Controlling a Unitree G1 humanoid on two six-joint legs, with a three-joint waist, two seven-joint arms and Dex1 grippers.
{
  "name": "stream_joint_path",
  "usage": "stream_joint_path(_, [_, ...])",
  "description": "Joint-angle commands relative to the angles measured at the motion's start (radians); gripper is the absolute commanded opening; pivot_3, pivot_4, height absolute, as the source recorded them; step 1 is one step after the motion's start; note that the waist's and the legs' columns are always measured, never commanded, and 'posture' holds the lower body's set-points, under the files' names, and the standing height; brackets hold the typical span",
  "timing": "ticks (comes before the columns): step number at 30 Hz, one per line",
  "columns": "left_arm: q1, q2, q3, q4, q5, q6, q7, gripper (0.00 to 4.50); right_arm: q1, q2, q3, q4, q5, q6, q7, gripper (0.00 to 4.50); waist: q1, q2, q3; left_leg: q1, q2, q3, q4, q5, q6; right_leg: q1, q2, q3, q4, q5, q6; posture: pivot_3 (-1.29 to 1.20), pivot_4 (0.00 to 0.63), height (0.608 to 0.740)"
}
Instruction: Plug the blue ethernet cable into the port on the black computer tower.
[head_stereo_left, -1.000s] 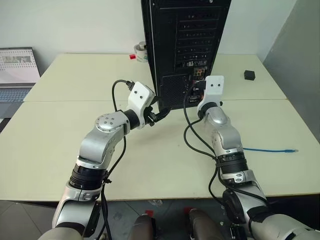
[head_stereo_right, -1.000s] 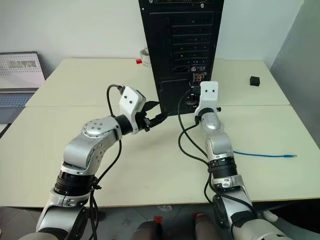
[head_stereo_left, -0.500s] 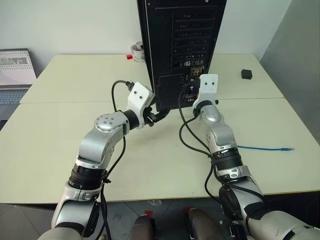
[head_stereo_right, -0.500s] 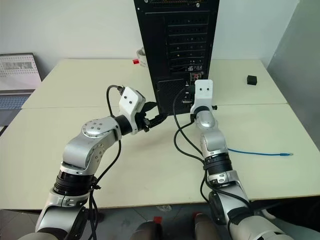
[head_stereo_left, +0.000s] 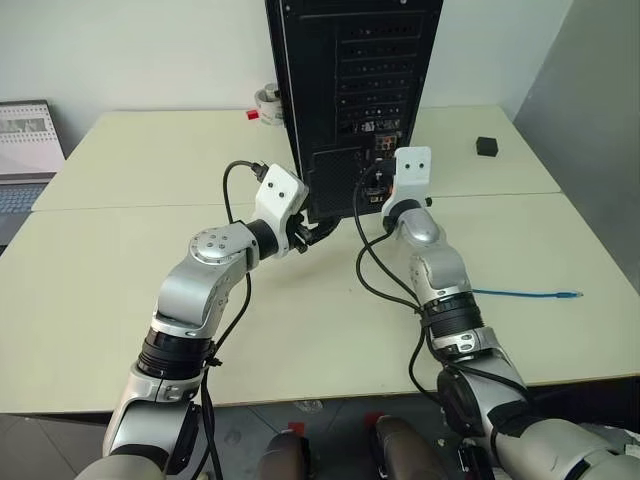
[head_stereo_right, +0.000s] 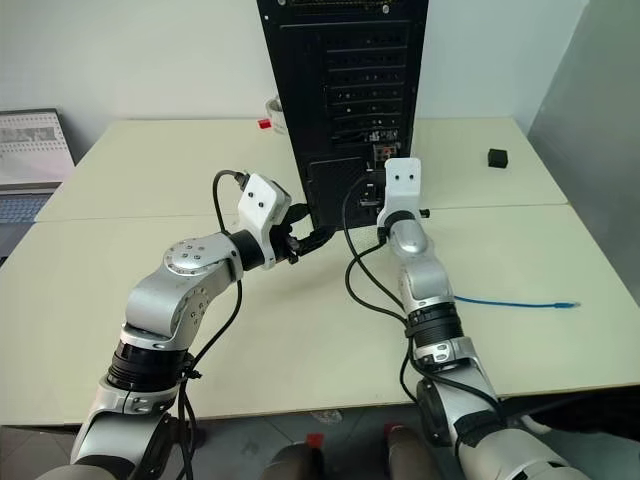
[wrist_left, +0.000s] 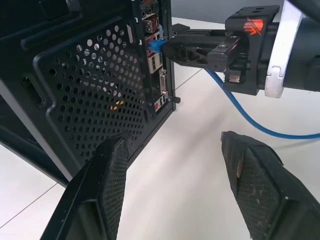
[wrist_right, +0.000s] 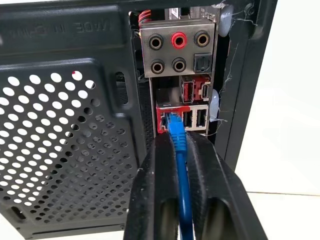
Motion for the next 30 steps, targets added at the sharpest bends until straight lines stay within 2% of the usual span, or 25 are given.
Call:
stream_joint_path(1, [-0.005,0.005,0.021,-0.023,0.005,-0.021,-0.001,3.06,0.019,-0.014,0.013,-0.076,0.018,0.005,0.048,1.42,0.0,0.0,0.0,0.0,0.0,0.0,0.0,0.0,0.0,0.0,0.0,0.0,0.0,0.0,0.0,0.0,0.15,0.74])
stream_joint_path(10, [-0.007,0.025,0.019,-0.018,0.02,-0.03,-0.008,3.06,0.134,-0.117,0.019,-0.361,0.068,0.182,0.163,3.31,0.008,0.0,0.0,-0.001,-0.001,-0.001,0.0,0.0,0.0,0.0,-0.004,-0.001,-0.001,0.0,0.0,0.0,0.15,0.74])
stream_joint_path(15, [0.007,0.053,0.01,-0.027,0.041,-0.039,-0.018,3.06,0.194,-0.265,0.035,-0.555,0.145,0.306,0.341,4.36,0.013,0.0,0.0,-0.001,-0.001,-0.001,0.0,0.0,0.0,0.0,-0.004,-0.001,-0.002,0.0,0.0,0.0,0.15,0.74])
stream_joint_path(22, [-0.008,0.085,0.044,0.015,0.035,-0.085,-0.055,3.06,0.233,-0.54,-0.002,-0.592,0.236,0.292,0.641,4.45,0.027,0.0,0.0,-0.001,-0.002,0.0,0.0,0.0,0.0,0.002,0.0,-0.001,-0.004,0.0,0.0,0.0,0.15,0.74])
stream_joint_path(26, [-0.023,0.102,0.056,0.05,0.036,-0.11,-0.077,3.06,0.223,-0.628,-0.018,-0.542,0.267,0.255,0.744,4.45,0.029,0.0,0.0,-0.001,-0.002,-0.001,0.001,0.0,0.0,0.003,0.0,-0.002,-0.005,0.0,0.0,0.0,0.15,0.74])
stream_joint_path(30, [-0.028,0.115,0.058,0.073,0.036,-0.144,-0.108,3.06,0.207,-0.66,-0.01,-0.506,0.27,0.231,0.788,4.45,0.028,0.0,0.0,0.0,-0.002,-0.001,0.001,0.0,0.0,0.004,0.0,-0.002,-0.005,0.0,0.0,0.0,0.15,0.74])
